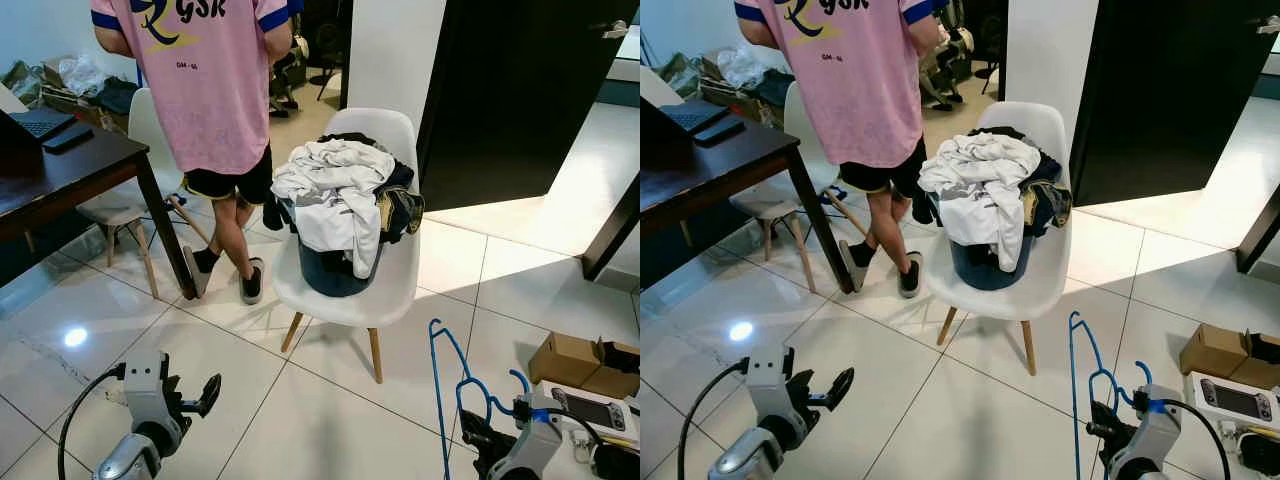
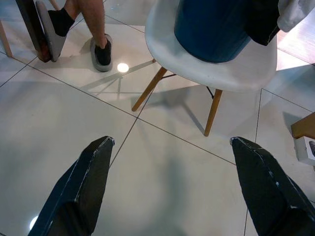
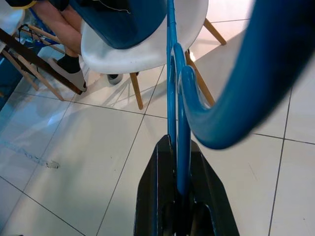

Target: Hang hanger

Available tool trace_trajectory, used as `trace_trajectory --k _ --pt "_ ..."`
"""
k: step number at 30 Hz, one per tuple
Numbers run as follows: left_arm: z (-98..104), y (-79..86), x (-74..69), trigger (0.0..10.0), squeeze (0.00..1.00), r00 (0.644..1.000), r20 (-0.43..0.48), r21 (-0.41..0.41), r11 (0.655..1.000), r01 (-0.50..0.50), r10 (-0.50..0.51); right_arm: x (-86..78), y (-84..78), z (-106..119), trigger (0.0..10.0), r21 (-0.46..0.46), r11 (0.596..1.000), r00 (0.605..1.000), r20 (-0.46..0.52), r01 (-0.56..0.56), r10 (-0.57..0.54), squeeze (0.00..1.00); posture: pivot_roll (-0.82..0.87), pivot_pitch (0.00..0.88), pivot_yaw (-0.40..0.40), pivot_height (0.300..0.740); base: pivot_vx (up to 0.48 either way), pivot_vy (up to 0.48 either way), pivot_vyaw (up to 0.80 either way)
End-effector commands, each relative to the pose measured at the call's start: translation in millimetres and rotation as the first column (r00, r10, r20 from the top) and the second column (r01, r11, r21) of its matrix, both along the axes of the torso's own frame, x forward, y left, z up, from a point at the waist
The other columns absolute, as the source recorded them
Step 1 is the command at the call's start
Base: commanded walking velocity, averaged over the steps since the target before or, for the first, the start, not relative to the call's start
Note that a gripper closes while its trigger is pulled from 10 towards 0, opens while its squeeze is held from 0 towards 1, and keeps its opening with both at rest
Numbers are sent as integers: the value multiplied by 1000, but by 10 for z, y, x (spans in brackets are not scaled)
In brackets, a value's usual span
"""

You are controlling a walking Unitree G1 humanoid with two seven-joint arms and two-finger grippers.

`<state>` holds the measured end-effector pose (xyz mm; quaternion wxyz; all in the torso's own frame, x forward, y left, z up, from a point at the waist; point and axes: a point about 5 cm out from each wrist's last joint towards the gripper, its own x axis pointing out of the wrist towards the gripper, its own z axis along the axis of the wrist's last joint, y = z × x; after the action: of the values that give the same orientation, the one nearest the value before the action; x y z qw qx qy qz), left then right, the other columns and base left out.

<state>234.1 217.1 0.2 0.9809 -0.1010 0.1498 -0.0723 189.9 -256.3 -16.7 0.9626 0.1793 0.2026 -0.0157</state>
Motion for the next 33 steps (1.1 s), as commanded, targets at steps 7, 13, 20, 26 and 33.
trace_trajectory --k 7,13,20,26,33 --pt "-18 55 -21 10000 0 1000 -19 0 1000 -9 9 1 20 -8 10000 18 1000 1000 -4 8 -8 0 -6 0 4 740 0 0 0" --pt "-16 47 -25 10000 0 1000 -16 -1 1000 -8 8 -4 14 -3 10000 18 1000 1000 -5 8 -8 0 -7 0 0 740 0 0 0" --pt "-16 46 -25 10000 0 1000 -16 -2 1000 -9 9 -5 14 -2 10000 20 1000 1000 -7 10 -10 0 -7 0 0 740 0 0 0" --pt "-17 49 -23 10000 0 1000 -17 -2 1000 -7 7 -4 21 -7 10000 24 1000 1000 -17 11 -11 0 -9 0 4 740 0 0 -267" --pt "-16 56 -19 10000 0 1000 -19 -2 1000 -8 8 0 28 -5 10000 27 1000 1000 -17 12 -12 0 -8 0 5 740 0 0 -754"
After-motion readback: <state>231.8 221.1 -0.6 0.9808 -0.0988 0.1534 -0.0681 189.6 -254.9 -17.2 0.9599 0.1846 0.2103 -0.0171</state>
